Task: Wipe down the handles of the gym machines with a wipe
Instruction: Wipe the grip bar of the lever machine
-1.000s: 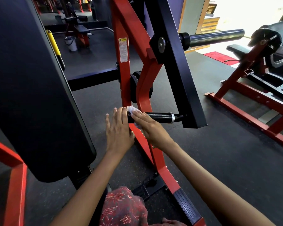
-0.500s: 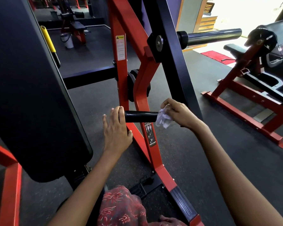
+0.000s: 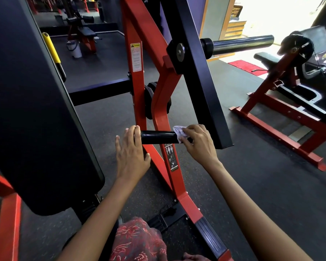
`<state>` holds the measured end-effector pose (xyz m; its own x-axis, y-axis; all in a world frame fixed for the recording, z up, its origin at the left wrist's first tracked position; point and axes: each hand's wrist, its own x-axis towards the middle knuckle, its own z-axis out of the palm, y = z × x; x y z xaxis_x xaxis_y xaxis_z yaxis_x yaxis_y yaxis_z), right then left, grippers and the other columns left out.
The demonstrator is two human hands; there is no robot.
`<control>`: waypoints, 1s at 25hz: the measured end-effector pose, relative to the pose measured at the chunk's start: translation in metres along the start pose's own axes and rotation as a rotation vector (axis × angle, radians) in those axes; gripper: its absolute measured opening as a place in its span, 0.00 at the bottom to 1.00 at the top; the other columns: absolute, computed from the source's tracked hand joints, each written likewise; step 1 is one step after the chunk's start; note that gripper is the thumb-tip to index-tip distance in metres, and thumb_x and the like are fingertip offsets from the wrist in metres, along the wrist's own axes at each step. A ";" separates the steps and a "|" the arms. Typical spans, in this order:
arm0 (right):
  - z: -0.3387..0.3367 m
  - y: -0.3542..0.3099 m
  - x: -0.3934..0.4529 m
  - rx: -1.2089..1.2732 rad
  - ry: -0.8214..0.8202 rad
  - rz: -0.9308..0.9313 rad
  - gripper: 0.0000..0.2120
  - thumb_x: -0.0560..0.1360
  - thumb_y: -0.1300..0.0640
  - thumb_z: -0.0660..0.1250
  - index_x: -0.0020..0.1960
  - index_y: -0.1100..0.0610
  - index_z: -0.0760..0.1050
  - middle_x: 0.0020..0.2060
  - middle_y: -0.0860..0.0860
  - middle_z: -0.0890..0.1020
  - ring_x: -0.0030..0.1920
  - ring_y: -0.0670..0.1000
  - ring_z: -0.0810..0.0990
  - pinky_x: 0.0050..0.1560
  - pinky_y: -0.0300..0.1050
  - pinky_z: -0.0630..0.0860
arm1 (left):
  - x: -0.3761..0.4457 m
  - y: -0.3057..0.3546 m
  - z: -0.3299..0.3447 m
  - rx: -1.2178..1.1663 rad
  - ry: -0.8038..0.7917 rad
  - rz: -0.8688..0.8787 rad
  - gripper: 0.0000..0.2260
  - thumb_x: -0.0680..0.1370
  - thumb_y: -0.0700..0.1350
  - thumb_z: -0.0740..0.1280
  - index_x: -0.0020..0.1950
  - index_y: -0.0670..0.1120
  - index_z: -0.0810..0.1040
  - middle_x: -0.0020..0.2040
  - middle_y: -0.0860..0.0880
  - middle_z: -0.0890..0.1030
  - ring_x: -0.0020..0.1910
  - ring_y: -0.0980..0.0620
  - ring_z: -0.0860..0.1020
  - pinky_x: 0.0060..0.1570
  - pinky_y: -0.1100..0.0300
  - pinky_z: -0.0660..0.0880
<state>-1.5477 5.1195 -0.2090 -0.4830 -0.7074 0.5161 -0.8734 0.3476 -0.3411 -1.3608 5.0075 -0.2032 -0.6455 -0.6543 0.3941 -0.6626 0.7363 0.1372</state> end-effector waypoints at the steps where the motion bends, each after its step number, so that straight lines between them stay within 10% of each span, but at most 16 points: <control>1: -0.001 0.000 0.002 0.031 -0.014 0.030 0.13 0.74 0.57 0.67 0.57 0.60 0.80 0.47 0.55 0.79 0.49 0.55 0.74 0.45 0.48 0.73 | 0.000 0.000 0.000 0.001 -0.002 0.000 0.40 0.68 0.47 0.75 0.74 0.37 0.60 0.72 0.39 0.65 0.72 0.40 0.64 0.70 0.43 0.49; 9: 0.009 -0.042 -0.005 0.210 0.026 -0.168 0.19 0.69 0.72 0.62 0.59 0.62 0.78 0.55 0.58 0.81 0.56 0.55 0.79 0.59 0.41 0.72 | -0.001 -0.001 0.000 0.023 -0.011 -0.005 0.40 0.69 0.48 0.74 0.75 0.38 0.59 0.72 0.40 0.64 0.73 0.40 0.63 0.71 0.41 0.52; 13: 0.002 0.008 -0.002 0.086 -0.010 0.064 0.20 0.72 0.71 0.61 0.61 0.59 0.78 0.58 0.55 0.80 0.59 0.54 0.78 0.58 0.53 0.76 | -0.001 -0.001 0.001 0.020 -0.007 0.000 0.40 0.68 0.48 0.75 0.74 0.38 0.59 0.72 0.39 0.65 0.72 0.40 0.64 0.70 0.41 0.52; 21: 0.002 -0.010 0.013 0.191 -0.041 0.210 0.13 0.77 0.60 0.61 0.57 0.54 0.80 0.49 0.51 0.84 0.48 0.52 0.83 0.51 0.45 0.77 | -0.001 -0.002 -0.002 -0.001 -0.018 0.004 0.40 0.69 0.48 0.75 0.75 0.38 0.59 0.73 0.40 0.64 0.73 0.41 0.62 0.71 0.41 0.51; 25: 0.005 -0.044 -0.005 0.213 -0.033 -0.049 0.16 0.74 0.69 0.62 0.58 0.59 0.79 0.51 0.56 0.83 0.51 0.55 0.82 0.56 0.42 0.74 | -0.001 -0.002 -0.001 -0.005 0.002 0.001 0.40 0.69 0.47 0.75 0.74 0.38 0.59 0.72 0.40 0.65 0.72 0.40 0.64 0.70 0.40 0.53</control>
<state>-1.5062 5.1045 -0.2008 -0.4353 -0.7413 0.5109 -0.8610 0.1769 -0.4768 -1.3584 5.0071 -0.2032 -0.6453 -0.6533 0.3959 -0.6600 0.7378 0.1416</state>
